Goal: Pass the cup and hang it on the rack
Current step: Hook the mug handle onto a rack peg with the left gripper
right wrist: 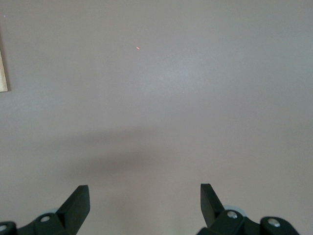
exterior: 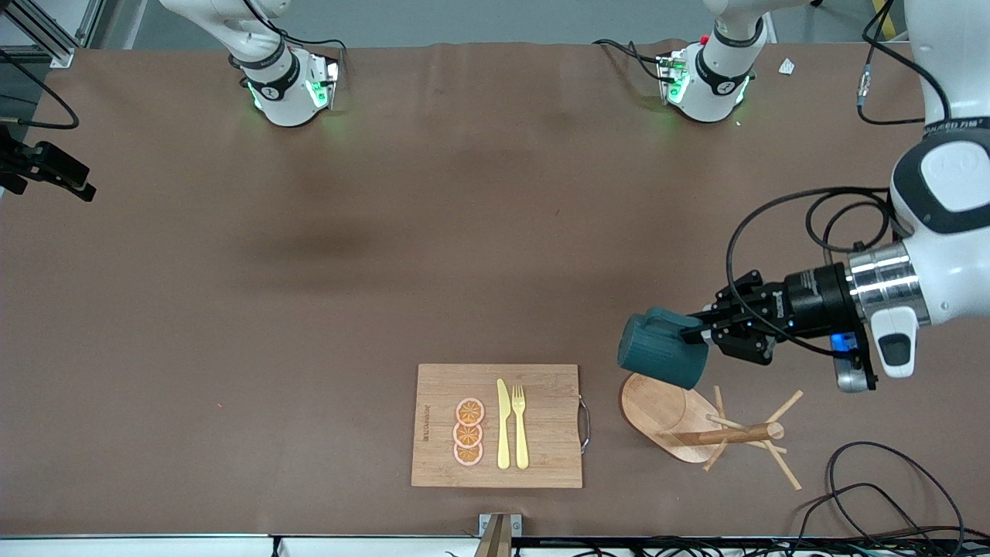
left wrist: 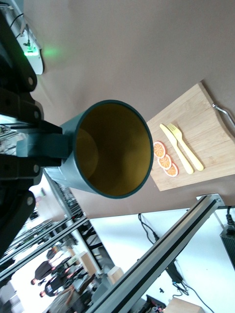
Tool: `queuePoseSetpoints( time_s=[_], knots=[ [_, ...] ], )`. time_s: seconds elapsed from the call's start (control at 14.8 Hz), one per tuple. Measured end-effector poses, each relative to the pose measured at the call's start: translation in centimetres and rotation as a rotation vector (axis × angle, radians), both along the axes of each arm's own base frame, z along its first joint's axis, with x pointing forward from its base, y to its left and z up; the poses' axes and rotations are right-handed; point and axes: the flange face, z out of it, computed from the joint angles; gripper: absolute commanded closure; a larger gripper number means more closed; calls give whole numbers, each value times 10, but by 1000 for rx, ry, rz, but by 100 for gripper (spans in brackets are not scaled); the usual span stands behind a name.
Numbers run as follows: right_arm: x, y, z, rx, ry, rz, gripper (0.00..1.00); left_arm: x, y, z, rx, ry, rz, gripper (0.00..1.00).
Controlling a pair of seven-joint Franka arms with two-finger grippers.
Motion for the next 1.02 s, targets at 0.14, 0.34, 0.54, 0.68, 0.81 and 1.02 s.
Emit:
queuePoseSetpoints(
  time_s=[0.14,0.34,0.54,0.68,0.81,1.02],
  knots=[
    [0,0,0,0,-1,0,0,8,3,-23,-15,18,-1,100],
    [0,0,1,0,-2,0,0,19,19,-53,-26,36,27,100],
    [0,0,3,-1,-6,0,0,30,28,-76,-32,40,74,100],
    [0,0,3,-1,-6,0,0,35,30,-87,-34,38,100,100],
    [0,0,3,-1,-7,0,0,39,33,-95,-35,35,122,100],
    [0,0,4,-1,-8,1,0,43,36,-101,-50,35,152,100]
  ],
)
